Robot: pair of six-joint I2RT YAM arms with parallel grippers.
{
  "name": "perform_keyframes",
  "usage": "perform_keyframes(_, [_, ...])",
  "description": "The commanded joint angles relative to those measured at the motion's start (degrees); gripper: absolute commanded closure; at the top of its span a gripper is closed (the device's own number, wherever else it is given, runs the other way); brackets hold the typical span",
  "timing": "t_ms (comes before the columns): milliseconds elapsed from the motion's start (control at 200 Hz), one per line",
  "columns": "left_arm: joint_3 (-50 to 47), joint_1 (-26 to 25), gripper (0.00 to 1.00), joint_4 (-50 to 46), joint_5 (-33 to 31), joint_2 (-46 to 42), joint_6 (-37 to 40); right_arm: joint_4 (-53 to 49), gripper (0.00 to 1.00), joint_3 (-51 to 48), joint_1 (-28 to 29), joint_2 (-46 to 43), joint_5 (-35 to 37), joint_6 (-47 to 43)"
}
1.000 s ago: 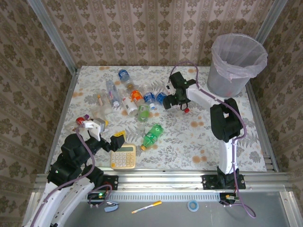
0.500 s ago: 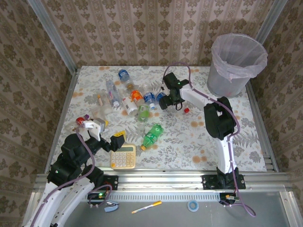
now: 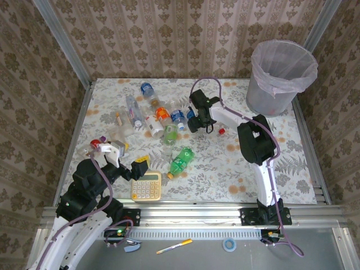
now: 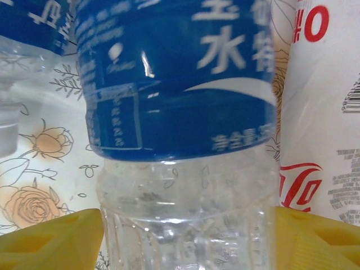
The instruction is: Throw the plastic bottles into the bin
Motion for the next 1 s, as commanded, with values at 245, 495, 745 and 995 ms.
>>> perform_keyframes(245, [-0.1, -0.2, 0.0, -0.1, 0.1, -0.9, 1.3, 0.3, 0.45, -1.6, 0.9, -1.7, 1.7, 0.7])
perform_keyframes(495, [-0.1, -0.2, 0.0, -0.2, 0.1, -0.9, 1.4, 3.3, 0.48, -8.7, 1.2, -8.3, 1.8, 1.9])
perform_keyframes(745, [0.0, -0.2, 0.0, -0.2, 0.2, -0.9, 1.4, 6.0, 0.51, -16.2, 1.4, -16.8, 0.9, 3.6])
perform_keyframes(995, [-0.1, -0.2, 0.0, -0.1, 0.4, -1.0, 1.4, 9.7, 0.53, -24.2, 1.5, -28.9, 0.2, 5.6])
